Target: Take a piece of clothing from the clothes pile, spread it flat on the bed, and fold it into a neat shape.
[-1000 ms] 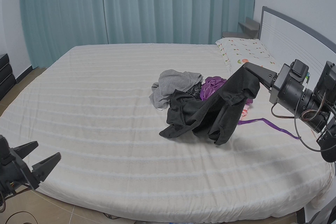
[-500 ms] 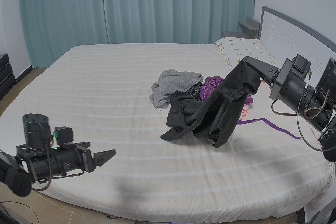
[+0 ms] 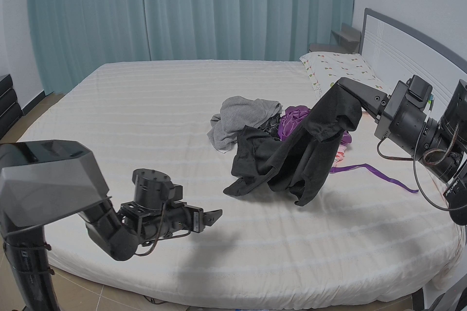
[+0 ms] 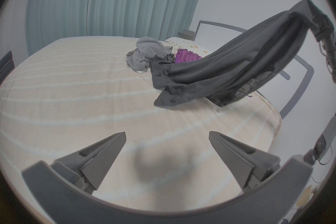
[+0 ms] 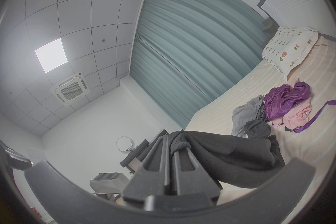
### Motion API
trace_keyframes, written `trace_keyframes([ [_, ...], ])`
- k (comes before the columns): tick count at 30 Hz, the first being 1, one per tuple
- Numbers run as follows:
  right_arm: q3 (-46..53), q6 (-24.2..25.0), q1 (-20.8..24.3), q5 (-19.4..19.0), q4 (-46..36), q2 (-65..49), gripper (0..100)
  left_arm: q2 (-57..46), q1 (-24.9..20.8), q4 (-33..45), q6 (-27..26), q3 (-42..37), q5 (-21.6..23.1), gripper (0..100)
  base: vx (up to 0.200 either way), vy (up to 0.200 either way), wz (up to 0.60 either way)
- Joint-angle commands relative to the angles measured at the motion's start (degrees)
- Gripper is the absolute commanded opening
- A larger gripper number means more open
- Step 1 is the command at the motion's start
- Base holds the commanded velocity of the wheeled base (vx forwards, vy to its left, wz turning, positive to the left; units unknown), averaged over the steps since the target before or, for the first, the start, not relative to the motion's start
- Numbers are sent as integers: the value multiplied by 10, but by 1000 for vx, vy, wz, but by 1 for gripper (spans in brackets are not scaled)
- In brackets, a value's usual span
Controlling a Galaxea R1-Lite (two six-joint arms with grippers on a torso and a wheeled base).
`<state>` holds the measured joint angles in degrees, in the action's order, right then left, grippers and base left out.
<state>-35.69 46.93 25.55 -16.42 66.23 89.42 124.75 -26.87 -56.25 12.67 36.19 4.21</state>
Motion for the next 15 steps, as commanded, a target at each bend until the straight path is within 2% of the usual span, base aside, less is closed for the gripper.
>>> trace_keyframes([
  [1,-2,0,12,0,0,-5,0,119,-27,-11,7,100,-28,100,0,0,0],
  [5,-3,0,31,2,0,-5,0,155,-28,-4,7,168,-28,100,0,0,0],
  [15,-13,-1,49,3,0,-12,0,216,-34,23,6,267,-28,100,0,0,0],
])
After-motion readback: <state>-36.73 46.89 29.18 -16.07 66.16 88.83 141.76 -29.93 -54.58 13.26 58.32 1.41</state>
